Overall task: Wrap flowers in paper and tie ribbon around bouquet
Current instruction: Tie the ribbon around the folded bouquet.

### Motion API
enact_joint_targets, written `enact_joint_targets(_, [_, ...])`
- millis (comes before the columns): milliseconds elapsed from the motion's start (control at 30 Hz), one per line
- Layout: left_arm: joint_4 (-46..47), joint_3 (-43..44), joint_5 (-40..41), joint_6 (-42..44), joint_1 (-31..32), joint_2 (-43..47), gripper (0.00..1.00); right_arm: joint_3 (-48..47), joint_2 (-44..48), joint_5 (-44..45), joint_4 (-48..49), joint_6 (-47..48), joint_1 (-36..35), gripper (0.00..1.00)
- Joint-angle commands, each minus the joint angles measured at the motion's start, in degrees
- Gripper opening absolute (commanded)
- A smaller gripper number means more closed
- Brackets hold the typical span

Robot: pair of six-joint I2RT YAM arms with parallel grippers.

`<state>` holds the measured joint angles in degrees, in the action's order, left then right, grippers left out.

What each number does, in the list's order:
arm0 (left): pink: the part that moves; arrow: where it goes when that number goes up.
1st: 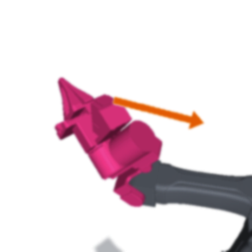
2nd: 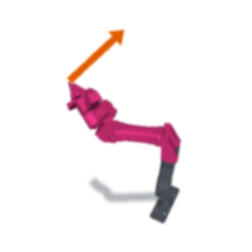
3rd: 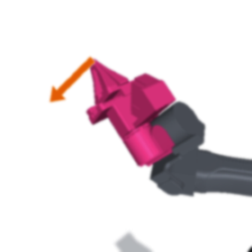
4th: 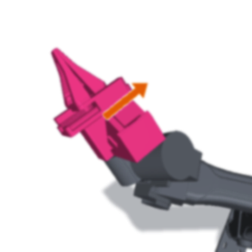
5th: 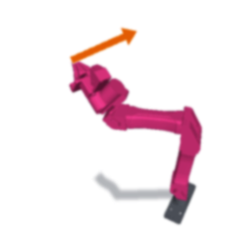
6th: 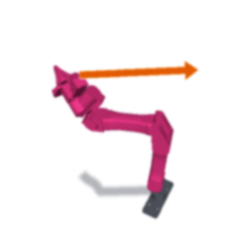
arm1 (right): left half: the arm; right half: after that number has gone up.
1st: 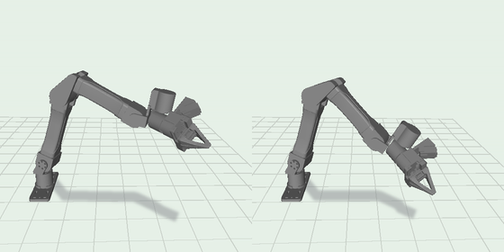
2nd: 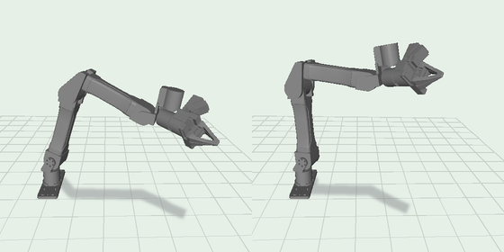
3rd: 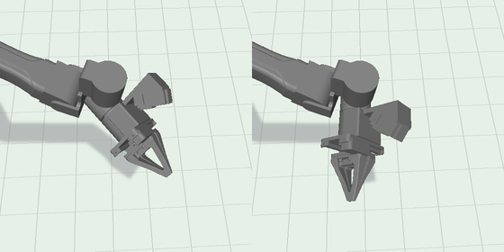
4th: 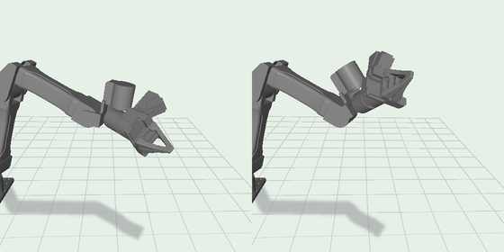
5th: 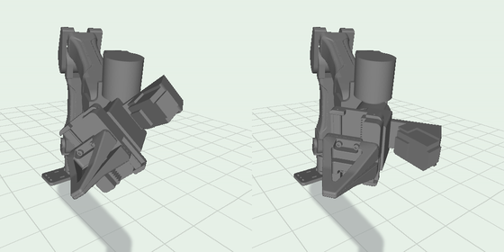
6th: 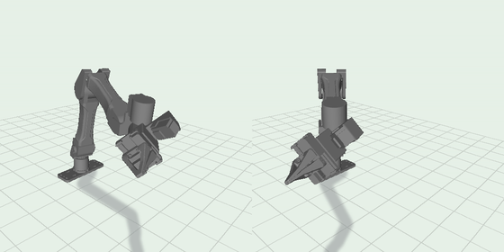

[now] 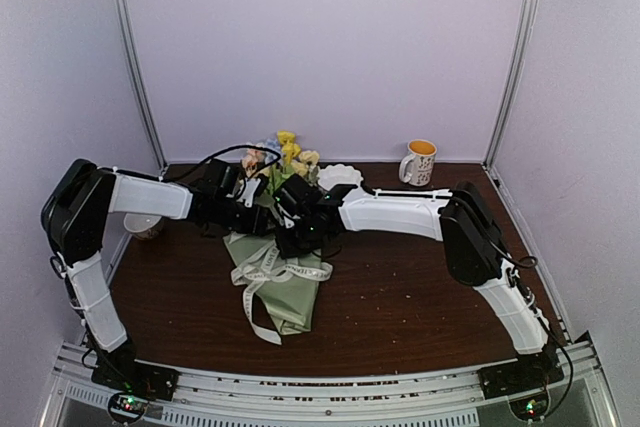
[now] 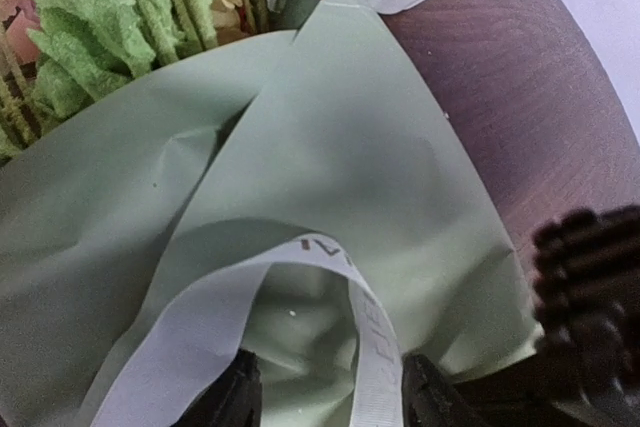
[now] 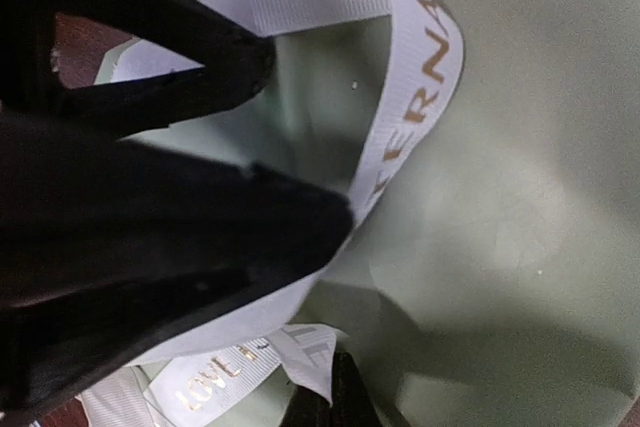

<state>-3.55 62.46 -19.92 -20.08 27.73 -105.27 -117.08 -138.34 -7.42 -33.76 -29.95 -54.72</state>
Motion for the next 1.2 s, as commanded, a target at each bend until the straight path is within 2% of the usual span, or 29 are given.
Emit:
enact_joint_targets(0, [1.5,4.2,-1.7,-1.1,0.0,-3.6,0.51,0.9,1.1,-0.1,0.1,-0.5,0.2,0.0])
enact_joint_targets(300, [2.5,3.1,-3.3,0.4,0.6,-1.6,0.55,0.2,0.8,-0.6,0.2,-0.7,0.2,0.0])
enact_joint_targets(433, [7.4,0.2,-4.4,-1.3,0.6,1.0,0.61,1.0,1.3,-0.3,0.2,-0.6,0.2,0.0])
enact_joint_targets(533, [2.3,3.2,-1.8,-0.9,0.6,-1.2,0.61,1.3,1.3,-0.4,0.4,-0.6,0.3,0.0])
enact_joint_targets(800, [-4.3,5.6,1.6,2.3,2.7,-5.9,0.33,1.2,1.6,-0.2,0.5,-0.6,0.4,0.0])
enact_joint_targets(900, [-3.8,4.2,4.3,1.3,2.6,-6.0,0.0,0.1,1.6,0.0,-0.1,-0.1,0.6,0.0])
enact_joint_targets(1167, [0.0,-2.9,10.6,-2.5,1.2,0.5,0.0,0.3,4.0,2.1,-1.4,1.7,3.5,0.0])
